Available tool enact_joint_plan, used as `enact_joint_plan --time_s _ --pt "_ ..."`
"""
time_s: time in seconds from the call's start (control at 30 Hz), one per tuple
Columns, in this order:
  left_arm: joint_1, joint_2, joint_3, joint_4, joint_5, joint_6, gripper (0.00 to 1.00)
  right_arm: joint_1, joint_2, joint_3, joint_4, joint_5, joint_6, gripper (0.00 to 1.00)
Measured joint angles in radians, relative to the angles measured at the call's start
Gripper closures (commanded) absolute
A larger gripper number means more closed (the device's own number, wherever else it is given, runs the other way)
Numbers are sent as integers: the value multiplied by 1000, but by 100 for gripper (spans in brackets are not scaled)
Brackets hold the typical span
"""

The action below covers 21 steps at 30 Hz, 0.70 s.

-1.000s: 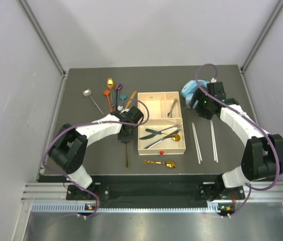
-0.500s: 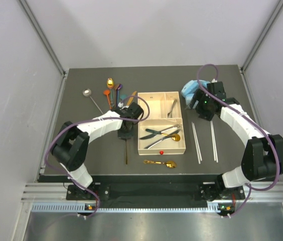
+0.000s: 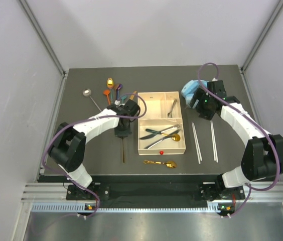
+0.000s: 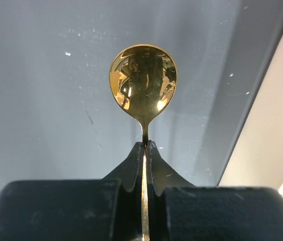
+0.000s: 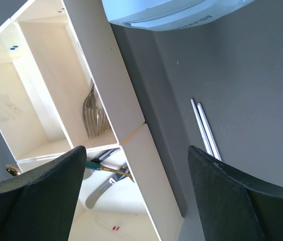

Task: Sort the eating utensils into containers
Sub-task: Pick up the spoon from the center of the board, then place the spoon in the storage box.

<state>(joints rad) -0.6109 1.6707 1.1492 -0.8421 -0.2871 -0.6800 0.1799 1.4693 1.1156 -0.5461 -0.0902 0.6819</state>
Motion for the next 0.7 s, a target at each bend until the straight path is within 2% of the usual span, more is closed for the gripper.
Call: enact_joint_plan --time_s 0.53,0.7 --pt "9 -8 10 -5 -15 12 100 0 19 6 -6 -10 0 18" --pt "13 -12 71 -39 -28 32 100 0 34 25 -18 -11 0 19"
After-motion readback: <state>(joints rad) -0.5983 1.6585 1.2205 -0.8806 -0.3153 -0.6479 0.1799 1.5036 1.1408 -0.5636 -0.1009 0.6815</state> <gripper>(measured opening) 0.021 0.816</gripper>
